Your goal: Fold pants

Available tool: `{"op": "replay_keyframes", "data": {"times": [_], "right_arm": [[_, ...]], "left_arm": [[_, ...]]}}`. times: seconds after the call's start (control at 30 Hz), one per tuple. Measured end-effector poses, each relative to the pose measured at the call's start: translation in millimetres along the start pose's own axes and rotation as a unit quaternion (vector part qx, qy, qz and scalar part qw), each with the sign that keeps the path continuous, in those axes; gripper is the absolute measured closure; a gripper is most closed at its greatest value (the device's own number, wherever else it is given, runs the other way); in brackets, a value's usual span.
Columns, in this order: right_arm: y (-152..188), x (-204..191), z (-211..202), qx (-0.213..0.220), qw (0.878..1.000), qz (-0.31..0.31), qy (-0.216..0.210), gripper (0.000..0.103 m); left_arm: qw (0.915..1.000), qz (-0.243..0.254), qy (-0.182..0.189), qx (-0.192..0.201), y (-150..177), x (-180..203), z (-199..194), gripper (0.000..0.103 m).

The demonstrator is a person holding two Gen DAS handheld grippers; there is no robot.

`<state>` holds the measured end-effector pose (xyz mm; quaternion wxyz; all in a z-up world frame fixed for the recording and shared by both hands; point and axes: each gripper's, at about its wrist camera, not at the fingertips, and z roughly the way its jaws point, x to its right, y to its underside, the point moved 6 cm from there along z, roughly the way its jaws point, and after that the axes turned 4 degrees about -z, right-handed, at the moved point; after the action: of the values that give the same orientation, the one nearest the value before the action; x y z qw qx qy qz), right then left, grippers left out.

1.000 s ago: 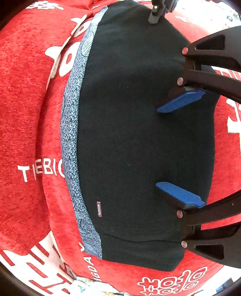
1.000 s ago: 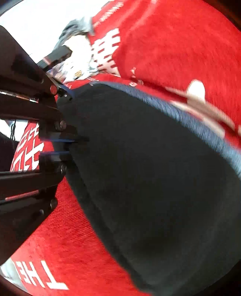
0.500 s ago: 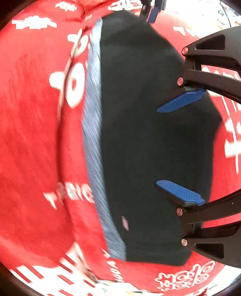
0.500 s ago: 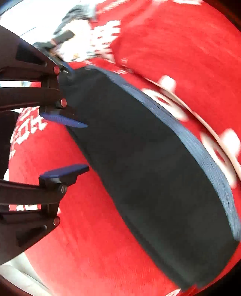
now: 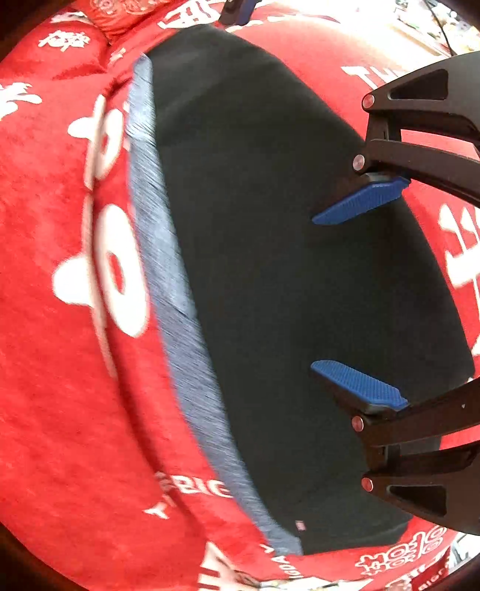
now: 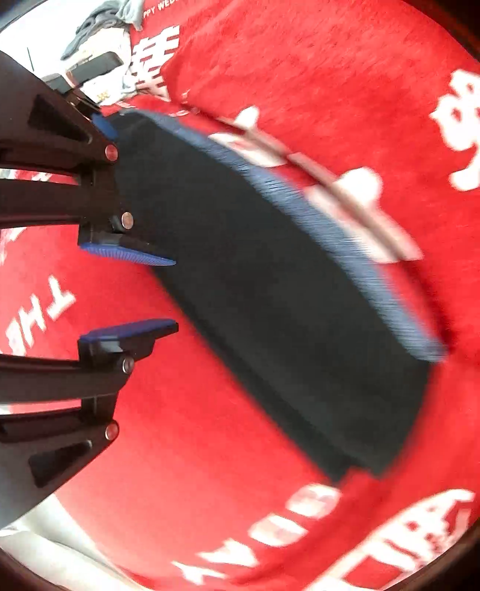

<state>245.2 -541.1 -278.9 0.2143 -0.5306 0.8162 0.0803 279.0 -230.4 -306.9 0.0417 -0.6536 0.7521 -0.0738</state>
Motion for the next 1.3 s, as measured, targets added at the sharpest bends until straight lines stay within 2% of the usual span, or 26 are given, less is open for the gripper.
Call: {"op": "replay_keyframes", "data": {"times": [0.13,0.2,0.27,0.3,0.33,0.37,0.47,0.53,0.57,0.67,0.73,0.77,0.8,0.83,0.87,0.9,0.97,1.03,1.17,1.27,1.3], "right_arm": [[-44,23,-10,0.029,0.998,-0.029,0.043,0.069],[-58,40,-10,0.036,0.997,-0.01,0.064,0.069],[-62,64,-13,0.04,0.997,0.047,0.054,0.067],[-62,73,-12,0.044,0.995,0.079,0.043,0.061],[-64,85,-12,0.047,0.993,0.108,0.023,0.056],[-65,96,-10,0.046,0.99,0.133,-0.006,0.056],[-75,107,5,0.039,0.986,0.152,-0.05,0.057],[-83,105,20,0.016,0.986,0.151,-0.071,0.096],[-84,104,20,0.012,0.986,0.149,-0.077,0.096],[-78,103,10,0.018,0.99,0.119,-0.07,0.096],[-66,112,16,-0.003,0.992,0.108,-0.057,0.096],[-66,114,17,0.003,0.992,0.105,-0.07,0.095],[-67,114,16,0.0,0.992,0.105,-0.071,0.089],[-69,114,12,0.002,0.993,0.101,-0.056,0.081],[-72,113,4,0.009,0.996,0.09,-0.026,0.077],[-75,107,-9,0.024,0.997,0.068,0.008,0.077],[-81,90,-30,0.058,0.997,0.021,0.037,0.077],[-88,51,-40,0.08,0.995,-0.056,0.028,0.077],[-109,-20,12,0.029,0.987,-0.155,-0.03,0.077],[-120,-40,63,-0.004,0.98,-0.197,-0.014,0.077],[-123,-39,76,-0.013,0.98,-0.2,-0.002,0.084]], "left_arm": [[0.9997,0.007,0.018,0.014,-35,47,8,0.026],[0.9997,0.009,0.013,0.016,-43,67,17,0.026],[0.9998,-0.005,0.018,0.008,-46,78,26,0.026],[0.9996,-0.018,0.022,-0.001,-47,82,33,0.026],[0.9995,-0.026,0.018,-0.004,-45,82,37,0.026],[0.9995,-0.028,0.014,-0.002,-43,84,39,0.025],[0.9995,-0.032,0.005,0.002,-43,86,38,0.025],[0.9993,-0.036,0.007,-0.004,-43,85,38,0.025],[0.9992,-0.038,0.008,-0.006,-42,84,37,0.025],[0.9993,-0.037,0.005,-0.005,-42,85,38,0.025],[0.9995,-0.031,-0.004,-0.004,-35,85,35,0.025],[0.9995,-0.031,-0.008,-0.01,-35,86,34,0.025],[0.9992,-0.035,-0.01,-0.018,-37,86,32,0.025],[0.999,-0.04,-0.01,-0.019,-38,82,29,0.025],[0.9989,-0.046,-0.008,-0.01,-42,81,22,0.025],[0.9986,-0.051,-0.007,0.005,-47,78,14,0.025],[0.9981,-0.056,-0.016,0.021,-59,75,7,0.025],[0.9974,-0.063,-0.027,0.023,-69,72,12,0.025],[0.9942,-0.091,-0.054,0.018,-91,66,41,0.025],[0.9921,-0.103,-0.065,0.03,-100,63,51,0.023],[0.9918,-0.103,-0.071,0.028,-102,60,53,0.02]]}}
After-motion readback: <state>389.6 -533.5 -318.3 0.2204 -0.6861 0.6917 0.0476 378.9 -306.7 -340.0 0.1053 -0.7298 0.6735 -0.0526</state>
